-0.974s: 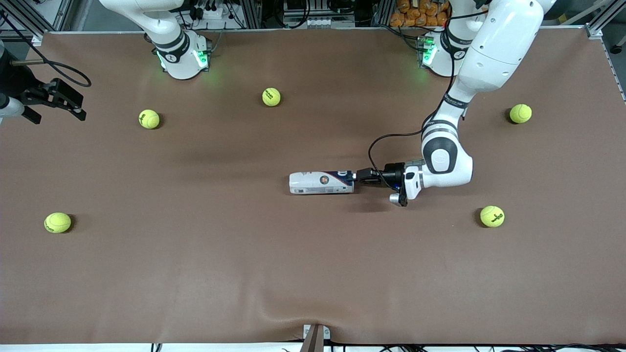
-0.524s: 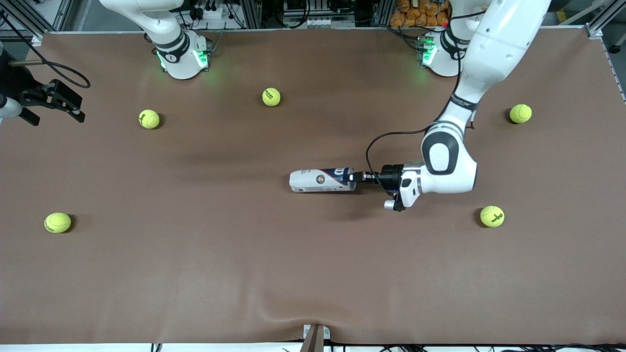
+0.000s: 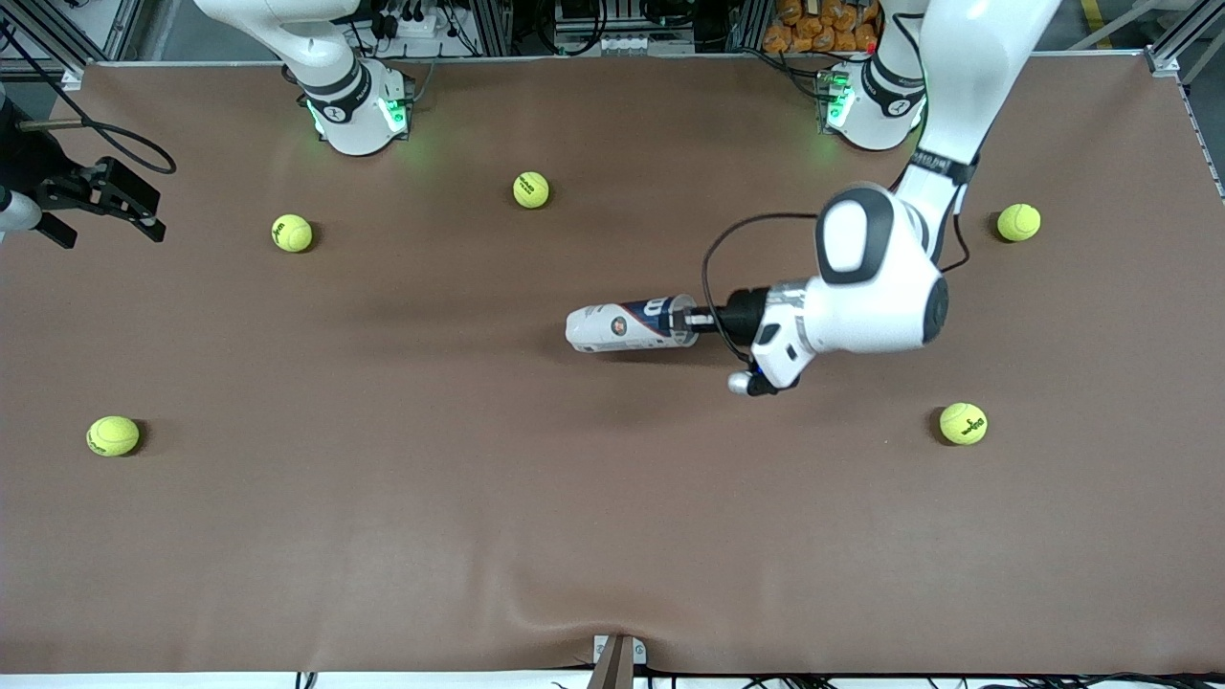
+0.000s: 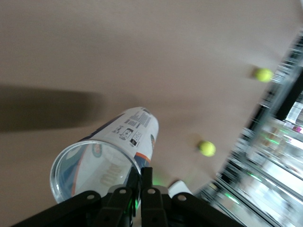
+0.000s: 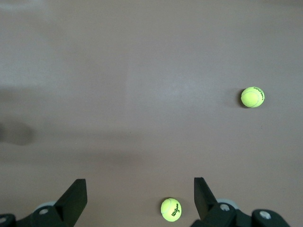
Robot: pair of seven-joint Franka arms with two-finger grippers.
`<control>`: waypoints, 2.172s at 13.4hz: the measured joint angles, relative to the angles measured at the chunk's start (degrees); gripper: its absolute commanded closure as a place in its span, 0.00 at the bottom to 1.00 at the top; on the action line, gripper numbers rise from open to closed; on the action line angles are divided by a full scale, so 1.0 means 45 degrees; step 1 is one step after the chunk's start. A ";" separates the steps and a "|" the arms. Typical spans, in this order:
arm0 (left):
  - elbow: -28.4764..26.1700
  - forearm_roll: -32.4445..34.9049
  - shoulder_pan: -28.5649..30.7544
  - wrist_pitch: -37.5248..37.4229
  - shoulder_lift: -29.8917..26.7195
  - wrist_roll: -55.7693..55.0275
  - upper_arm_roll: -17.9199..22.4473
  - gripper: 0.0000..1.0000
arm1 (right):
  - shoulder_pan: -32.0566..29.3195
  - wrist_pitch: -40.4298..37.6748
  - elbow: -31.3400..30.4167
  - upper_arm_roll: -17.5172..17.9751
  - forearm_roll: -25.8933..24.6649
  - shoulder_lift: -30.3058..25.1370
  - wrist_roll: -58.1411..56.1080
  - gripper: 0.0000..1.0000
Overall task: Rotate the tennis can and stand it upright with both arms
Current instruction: 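Lift and tilt the can upright with the left gripper, then lower the upright can onto the table with the left gripper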
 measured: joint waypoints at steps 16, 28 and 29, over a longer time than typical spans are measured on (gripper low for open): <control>0.3681 1.1147 -0.5137 -0.3125 0.1161 -1.0183 0.0146 1.00 | 0.0078 0.0015 0.0001 0.0018 0.0062 0.0000 0.0001 0.00; 0.3806 1.1208 -0.5246 -0.2931 0.2117 -1.0356 0.0250 0.56 | 0.0089 0.0020 0.0001 0.0020 0.0071 0.0000 0.0001 0.00; 0.3806 1.1208 -0.5245 -0.2843 0.2151 -1.0356 0.0250 0.44 | 0.0093 0.0020 0.0000 0.0021 0.0072 0.0000 0.0000 0.00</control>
